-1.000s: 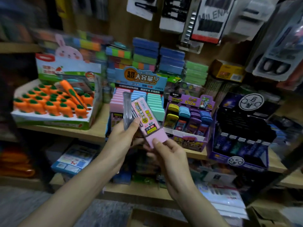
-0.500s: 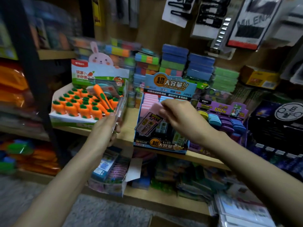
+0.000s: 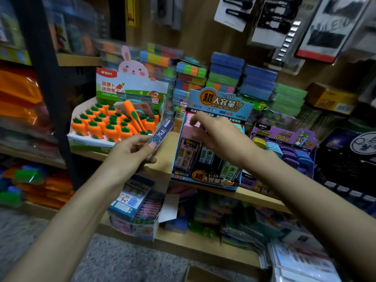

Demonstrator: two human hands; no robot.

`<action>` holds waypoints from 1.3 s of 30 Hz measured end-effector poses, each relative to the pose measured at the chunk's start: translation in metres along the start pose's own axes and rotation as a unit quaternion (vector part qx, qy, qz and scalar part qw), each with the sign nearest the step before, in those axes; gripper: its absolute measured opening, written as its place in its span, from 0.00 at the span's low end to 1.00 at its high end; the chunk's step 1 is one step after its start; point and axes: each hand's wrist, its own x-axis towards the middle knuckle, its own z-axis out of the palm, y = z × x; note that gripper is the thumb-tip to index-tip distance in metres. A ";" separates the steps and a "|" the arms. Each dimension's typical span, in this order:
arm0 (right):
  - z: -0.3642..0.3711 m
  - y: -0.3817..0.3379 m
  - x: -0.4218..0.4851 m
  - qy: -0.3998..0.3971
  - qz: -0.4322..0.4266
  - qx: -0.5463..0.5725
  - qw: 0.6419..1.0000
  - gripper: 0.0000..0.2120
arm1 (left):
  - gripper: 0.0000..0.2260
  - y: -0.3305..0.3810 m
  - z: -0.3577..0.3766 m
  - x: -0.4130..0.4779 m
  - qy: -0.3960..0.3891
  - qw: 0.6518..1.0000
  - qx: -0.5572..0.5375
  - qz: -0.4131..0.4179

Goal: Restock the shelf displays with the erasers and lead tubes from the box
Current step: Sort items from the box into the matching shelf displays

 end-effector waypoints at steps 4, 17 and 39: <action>-0.001 0.001 -0.001 0.004 -0.009 0.026 1.000 0.09 | 0.06 0.001 -0.001 -0.001 -0.007 1.000 -0.015 -0.004; -0.004 0.002 0.002 0.003 -0.008 0.015 1.000 0.09 | 0.02 0.004 -0.004 -0.003 0.030 0.999 0.022 -0.005; 0.027 0.002 -0.007 0.031 -0.011 -0.039 0.999 0.07 | 0.03 0.003 0.001 0.001 0.040 0.998 0.038 -0.001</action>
